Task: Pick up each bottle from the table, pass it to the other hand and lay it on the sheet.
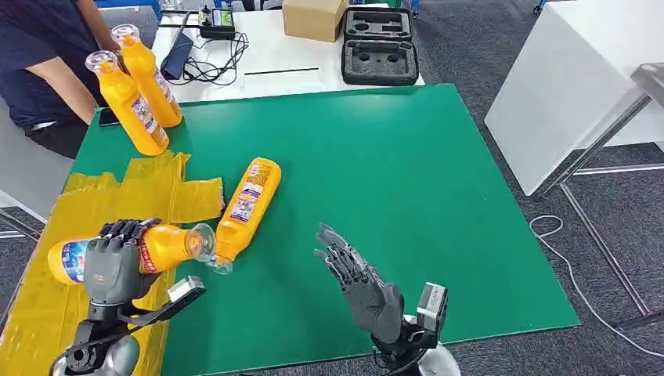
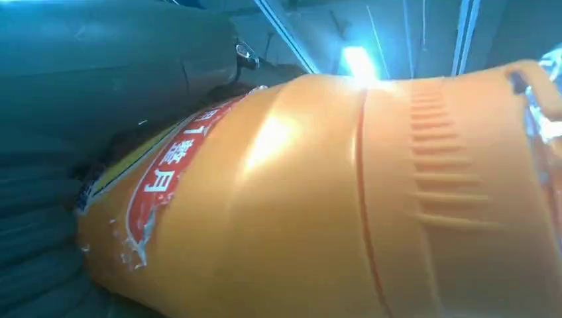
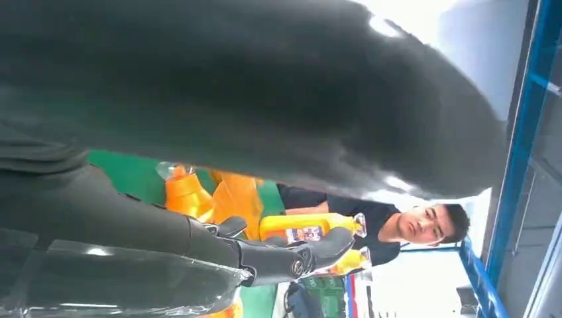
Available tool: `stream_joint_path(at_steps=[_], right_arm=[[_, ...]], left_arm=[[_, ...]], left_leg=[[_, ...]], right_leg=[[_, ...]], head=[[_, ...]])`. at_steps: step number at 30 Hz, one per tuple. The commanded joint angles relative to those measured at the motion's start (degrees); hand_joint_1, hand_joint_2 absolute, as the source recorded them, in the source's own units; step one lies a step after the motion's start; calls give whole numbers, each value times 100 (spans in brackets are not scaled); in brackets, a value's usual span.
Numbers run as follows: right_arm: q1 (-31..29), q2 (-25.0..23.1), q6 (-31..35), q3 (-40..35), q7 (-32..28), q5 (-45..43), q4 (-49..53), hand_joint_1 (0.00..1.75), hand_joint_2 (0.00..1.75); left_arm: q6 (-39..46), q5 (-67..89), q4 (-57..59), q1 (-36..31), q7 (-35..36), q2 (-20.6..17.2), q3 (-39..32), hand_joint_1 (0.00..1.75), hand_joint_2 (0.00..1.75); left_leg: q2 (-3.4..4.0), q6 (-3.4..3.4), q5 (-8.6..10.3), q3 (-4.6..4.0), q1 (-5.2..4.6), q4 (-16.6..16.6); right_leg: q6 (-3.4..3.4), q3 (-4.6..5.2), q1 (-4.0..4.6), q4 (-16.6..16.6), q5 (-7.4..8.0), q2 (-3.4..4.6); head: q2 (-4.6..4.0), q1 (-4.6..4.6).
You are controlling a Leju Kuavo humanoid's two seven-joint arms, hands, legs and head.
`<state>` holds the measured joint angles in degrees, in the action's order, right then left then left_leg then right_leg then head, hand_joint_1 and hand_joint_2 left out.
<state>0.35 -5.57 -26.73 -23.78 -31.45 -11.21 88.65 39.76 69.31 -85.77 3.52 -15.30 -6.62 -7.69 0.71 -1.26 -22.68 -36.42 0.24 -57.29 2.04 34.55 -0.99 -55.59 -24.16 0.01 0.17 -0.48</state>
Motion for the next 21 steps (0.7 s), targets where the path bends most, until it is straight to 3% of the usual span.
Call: stream_joint_path(at_steps=[1, 4, 12, 21], right_arm=[[-192, -29, -8, 143, 20, -6, -408, 0, 0], [-253, -41, -77, 133, 33, 10, -399, 0, 0], [-858, -185, -370, 118, 250, -227, -810, 0, 0], [-923, -202, -380, 122, 269, -245, -849, 0, 0]], left_arm=[[24, 22, 549, -259, 14, -44, -41, 175, 175], [24, 218, 738, -285, 117, 1, 21, 175, 175], [24, 797, 2806, -1040, 795, -119, 344, 175, 175], [24, 829, 2874, -1050, 788, -159, 313, 175, 175]], left_leg=[[-9, 8, -10, 36, 4, 6], [-14, 13, -20, 53, 9, 1], [-13, 6, 3, 31, -4, 15], [-13, 7, -6, 38, 4, 5]], right_leg=[[-12, -37, 4, 7, -10, -5], [-19, -54, 10, 3, -19, -7], [-8, -27, -1, 9, -3, -10], [-10, -40, 5, 5, -10, -10]], head=[[0, -2], [0, 0], [0, -2], [0, 0]])
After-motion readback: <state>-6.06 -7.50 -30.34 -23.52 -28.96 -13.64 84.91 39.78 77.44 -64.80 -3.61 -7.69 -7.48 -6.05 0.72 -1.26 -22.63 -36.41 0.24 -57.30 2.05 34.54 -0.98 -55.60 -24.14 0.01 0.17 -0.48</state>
